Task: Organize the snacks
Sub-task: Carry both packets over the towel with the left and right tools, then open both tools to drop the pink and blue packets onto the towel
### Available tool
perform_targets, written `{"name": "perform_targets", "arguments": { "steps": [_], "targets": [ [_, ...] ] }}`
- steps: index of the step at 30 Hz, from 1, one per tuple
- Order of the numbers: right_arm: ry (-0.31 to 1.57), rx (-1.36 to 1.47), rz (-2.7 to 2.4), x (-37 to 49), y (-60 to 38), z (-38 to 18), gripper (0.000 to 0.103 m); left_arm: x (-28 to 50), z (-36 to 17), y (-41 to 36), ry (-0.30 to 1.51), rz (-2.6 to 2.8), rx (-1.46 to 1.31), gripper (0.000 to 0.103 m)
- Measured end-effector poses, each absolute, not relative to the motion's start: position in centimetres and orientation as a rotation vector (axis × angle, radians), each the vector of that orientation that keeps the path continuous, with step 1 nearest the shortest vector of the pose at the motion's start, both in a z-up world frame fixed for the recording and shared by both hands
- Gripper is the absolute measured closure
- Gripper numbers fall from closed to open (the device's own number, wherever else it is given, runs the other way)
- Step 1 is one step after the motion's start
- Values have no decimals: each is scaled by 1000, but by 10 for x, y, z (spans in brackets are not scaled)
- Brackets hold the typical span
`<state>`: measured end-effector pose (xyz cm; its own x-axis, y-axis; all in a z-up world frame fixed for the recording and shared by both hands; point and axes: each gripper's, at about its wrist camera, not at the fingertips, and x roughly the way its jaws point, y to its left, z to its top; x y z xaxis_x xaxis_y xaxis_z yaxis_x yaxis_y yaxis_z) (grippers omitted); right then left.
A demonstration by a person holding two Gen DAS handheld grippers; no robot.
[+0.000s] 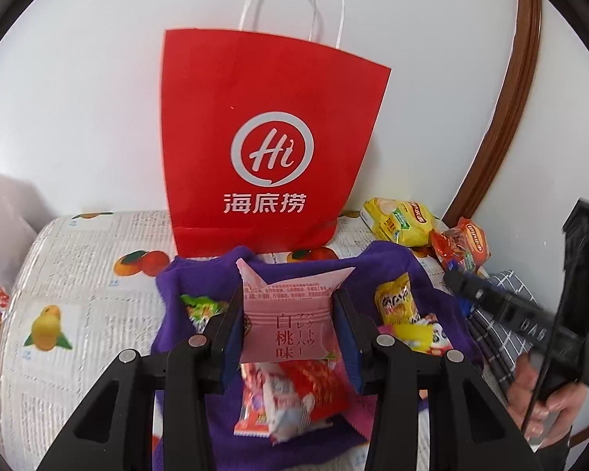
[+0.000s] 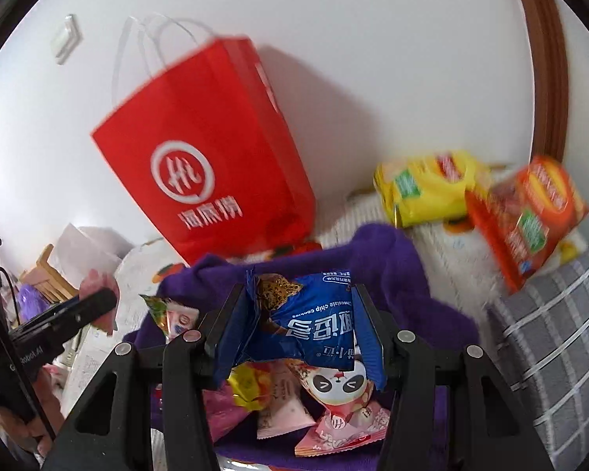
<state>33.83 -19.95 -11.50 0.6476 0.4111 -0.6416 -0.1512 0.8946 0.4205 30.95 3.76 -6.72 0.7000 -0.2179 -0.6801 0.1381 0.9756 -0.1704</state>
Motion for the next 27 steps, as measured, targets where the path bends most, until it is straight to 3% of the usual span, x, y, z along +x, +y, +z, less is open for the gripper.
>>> {"name": "perform_targets", "arguments": {
  "steps": [12, 27],
  "targets": [
    [880, 332, 345, 347, -190, -151, 50, 337, -122, 33, 916, -258, -209, 63],
    [878, 225, 321, 341, -180, -154, 46, 342, -137, 23, 961, -246, -164, 62]
  ]
}}
